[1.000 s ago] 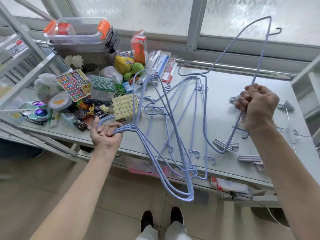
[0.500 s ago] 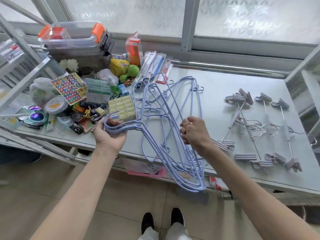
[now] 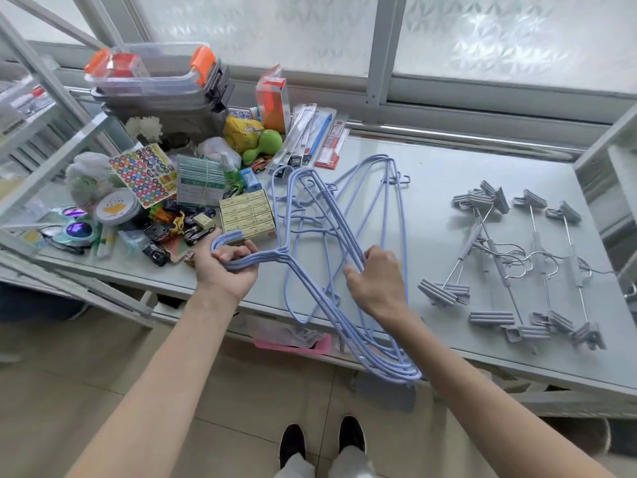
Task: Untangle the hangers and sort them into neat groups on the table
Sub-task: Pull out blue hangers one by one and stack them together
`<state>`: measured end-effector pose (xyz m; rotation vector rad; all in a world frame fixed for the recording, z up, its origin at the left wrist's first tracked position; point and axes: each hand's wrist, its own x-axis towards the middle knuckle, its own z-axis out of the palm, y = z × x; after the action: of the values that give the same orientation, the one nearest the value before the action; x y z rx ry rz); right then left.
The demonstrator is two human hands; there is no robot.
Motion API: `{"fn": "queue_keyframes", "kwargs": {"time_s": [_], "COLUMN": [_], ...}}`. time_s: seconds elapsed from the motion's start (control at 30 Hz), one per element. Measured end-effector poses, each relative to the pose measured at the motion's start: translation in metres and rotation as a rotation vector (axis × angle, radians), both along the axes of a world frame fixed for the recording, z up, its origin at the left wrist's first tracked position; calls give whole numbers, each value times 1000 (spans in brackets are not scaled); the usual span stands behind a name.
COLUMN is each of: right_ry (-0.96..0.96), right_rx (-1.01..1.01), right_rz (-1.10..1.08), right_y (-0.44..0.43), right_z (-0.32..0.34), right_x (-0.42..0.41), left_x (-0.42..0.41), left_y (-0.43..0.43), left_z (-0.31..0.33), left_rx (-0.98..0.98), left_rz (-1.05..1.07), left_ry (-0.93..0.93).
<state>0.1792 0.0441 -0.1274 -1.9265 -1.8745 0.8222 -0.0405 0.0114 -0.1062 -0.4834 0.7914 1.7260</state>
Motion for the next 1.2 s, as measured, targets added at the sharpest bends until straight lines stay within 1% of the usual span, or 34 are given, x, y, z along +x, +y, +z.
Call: {"fn": "queue_keyframes", "kwargs": {"time_s": [0.07, 0.1, 0.2, 0.23, 0.33, 0.43, 0.6, 0.73, 0.77, 0.8, 0.87, 0.9, 0.93, 1.03, 1.07, 1.13, 1.2], "right_ry": [-114, -130, -36, -14, 20, 29, -42, -77, -61, -23, 77, 93, 52, -186, -207, -161, -51], "right_rx": [-4, -32, -162, -165, -96, -46, 43, 8, -6, 3, 60, 88, 73, -142, -185, -201, -181], "right_rz": [3, 1, 4, 3, -35, -59, 23, 104, 99, 59, -97, -169, -212, -216, -210, -222, -294], "right_y": [1, 3, 9, 11, 12, 9, -1, 4, 8, 13, 27, 34, 41, 46, 45, 44, 49], "right_z": [0, 1, 3, 3, 1, -4, -12, -7, -5, -3, 2, 2, 1, -1, -3, -4, -5], "right_x": [-1, -1, 1, 2, -1, -6, -5, 1, 3, 7, 17, 23, 30, 43, 46, 46, 46], "left_x": [0, -1, -5, -7, -11, -10, -10, -8, -9, -10, -13, -16, -19, -28, -30, -35, -40], "left_y": [0, -1, -5, -6, -8, -8, -8, -8, -8, -9, -11, -12, -14, -22, -25, -31, -37], "left_z": [-1, -1, -1, 0, 1, 2, 0, 2, 4, 5, 6, 6, 7, 8, 9, 9, 11], "left_rx": [7, 12, 23, 27, 43, 63, 77, 115, 121, 127, 136, 139, 141, 138, 146, 164, 171], "left_rz": [-20, -28, -45, -43, -19, -24, -11, 35, 44, 50, 64, 70, 73, 86, 98, 137, 163], "left_ry": [3, 1, -14, -23, -60, -56, -32, -61, -67, -72, -83, -88, -91, -113, -130, -157, -157]}}
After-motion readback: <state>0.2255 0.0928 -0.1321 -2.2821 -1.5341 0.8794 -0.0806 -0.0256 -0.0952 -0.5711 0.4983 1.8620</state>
